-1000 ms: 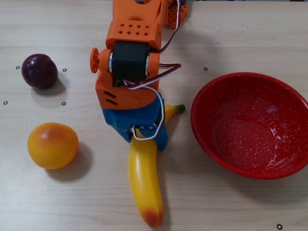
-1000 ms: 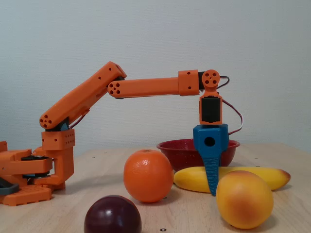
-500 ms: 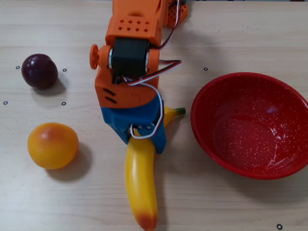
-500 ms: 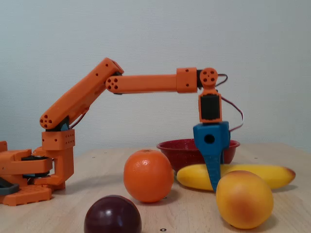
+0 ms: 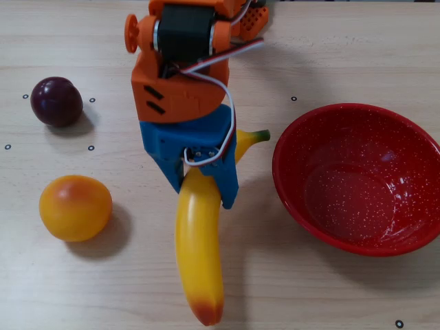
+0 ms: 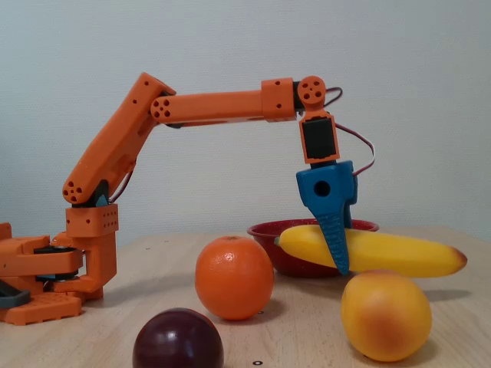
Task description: Put banana in the red bowl.
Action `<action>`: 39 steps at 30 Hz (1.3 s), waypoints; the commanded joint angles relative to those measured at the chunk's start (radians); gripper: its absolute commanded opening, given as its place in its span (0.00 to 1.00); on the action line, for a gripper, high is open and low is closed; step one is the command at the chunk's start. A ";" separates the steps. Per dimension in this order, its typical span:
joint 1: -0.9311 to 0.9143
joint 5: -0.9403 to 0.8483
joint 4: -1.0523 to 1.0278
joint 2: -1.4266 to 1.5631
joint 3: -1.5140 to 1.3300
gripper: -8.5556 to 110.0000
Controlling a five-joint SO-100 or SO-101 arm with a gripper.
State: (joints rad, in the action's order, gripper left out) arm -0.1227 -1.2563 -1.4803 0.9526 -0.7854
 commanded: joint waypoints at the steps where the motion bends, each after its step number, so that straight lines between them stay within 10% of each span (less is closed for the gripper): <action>1: 0.008 0.026 0.043 0.242 0.032 0.07; 39: 0.012 0.275 0.213 0.985 -0.706 0.07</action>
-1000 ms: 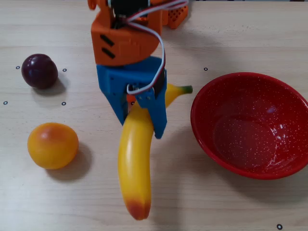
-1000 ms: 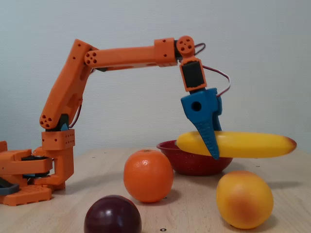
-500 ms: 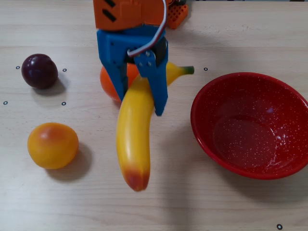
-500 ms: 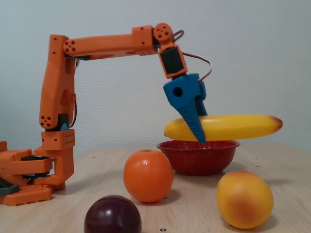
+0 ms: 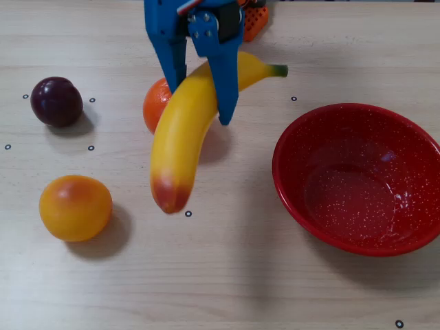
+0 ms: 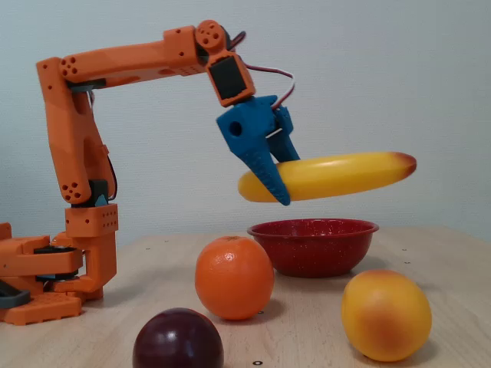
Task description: Put banana in the red bowl.
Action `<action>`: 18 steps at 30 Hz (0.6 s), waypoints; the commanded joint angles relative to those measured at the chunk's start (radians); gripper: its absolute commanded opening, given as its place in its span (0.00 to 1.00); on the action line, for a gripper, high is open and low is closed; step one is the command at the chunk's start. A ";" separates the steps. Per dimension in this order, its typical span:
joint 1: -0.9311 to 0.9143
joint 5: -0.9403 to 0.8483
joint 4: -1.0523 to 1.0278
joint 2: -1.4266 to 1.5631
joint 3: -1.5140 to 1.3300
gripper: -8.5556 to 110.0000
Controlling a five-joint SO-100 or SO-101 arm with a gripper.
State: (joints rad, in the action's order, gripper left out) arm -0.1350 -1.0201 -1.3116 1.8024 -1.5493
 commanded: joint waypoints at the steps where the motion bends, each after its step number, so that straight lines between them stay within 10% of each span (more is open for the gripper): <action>1: 0.037 0.051 0.032 0.141 0.064 0.07; 18: 0.282 0.147 -0.003 0.066 0.195 0.07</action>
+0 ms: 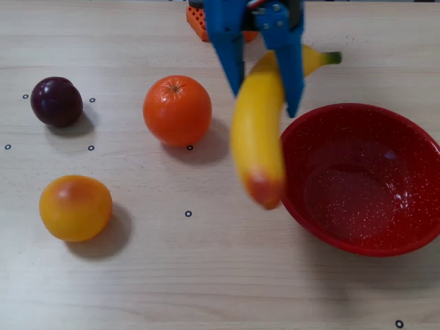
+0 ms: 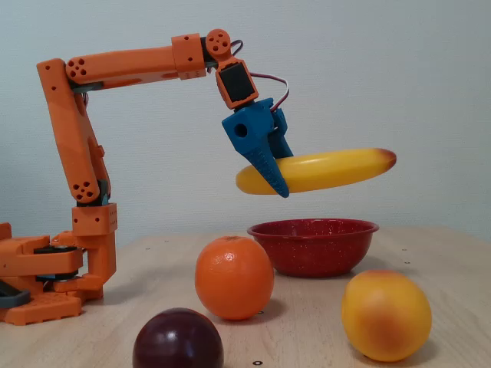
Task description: Put banana in the red bowl.
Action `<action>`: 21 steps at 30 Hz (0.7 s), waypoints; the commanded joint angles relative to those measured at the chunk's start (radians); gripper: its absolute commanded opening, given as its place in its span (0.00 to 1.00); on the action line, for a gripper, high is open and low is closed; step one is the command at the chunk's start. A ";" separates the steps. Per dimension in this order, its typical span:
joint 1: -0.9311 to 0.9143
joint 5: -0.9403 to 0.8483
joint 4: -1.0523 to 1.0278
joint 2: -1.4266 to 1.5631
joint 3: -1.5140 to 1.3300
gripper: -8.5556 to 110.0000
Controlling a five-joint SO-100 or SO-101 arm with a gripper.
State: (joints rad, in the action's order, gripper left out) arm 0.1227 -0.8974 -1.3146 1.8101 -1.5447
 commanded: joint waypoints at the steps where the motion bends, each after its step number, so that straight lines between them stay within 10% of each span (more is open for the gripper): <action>1: 0.043 0.029 0.002 0.054 0.193 0.07; 21: 0.279 0.071 -0.017 -0.167 0.371 0.07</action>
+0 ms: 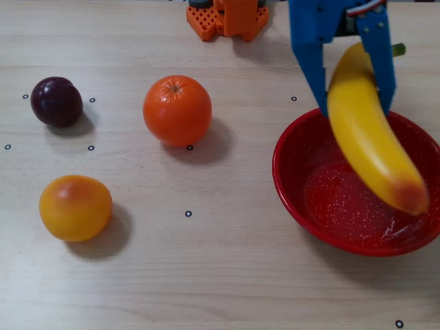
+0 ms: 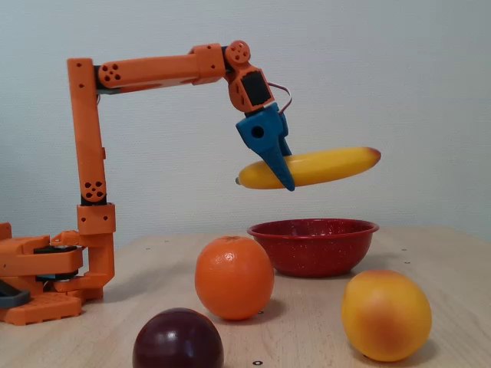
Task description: Put banana in the red bowl.
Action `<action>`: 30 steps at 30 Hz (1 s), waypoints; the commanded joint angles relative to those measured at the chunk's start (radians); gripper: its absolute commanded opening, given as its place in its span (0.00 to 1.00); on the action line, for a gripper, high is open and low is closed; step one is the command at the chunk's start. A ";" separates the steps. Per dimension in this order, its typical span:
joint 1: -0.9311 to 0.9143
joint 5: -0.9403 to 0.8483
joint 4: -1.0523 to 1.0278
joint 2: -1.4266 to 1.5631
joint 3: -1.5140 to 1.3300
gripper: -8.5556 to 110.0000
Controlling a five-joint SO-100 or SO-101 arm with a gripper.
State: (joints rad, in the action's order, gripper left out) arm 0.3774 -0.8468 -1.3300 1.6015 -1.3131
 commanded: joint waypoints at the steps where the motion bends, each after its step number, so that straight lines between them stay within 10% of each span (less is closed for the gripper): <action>1: 0.032 0.020 -0.002 0.026 0.147 0.07; 30: 0.060 -0.038 0.041 -0.353 0.347 0.07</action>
State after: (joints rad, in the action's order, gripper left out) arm 0.4372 -0.8606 -1.3254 1.1934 -1.0845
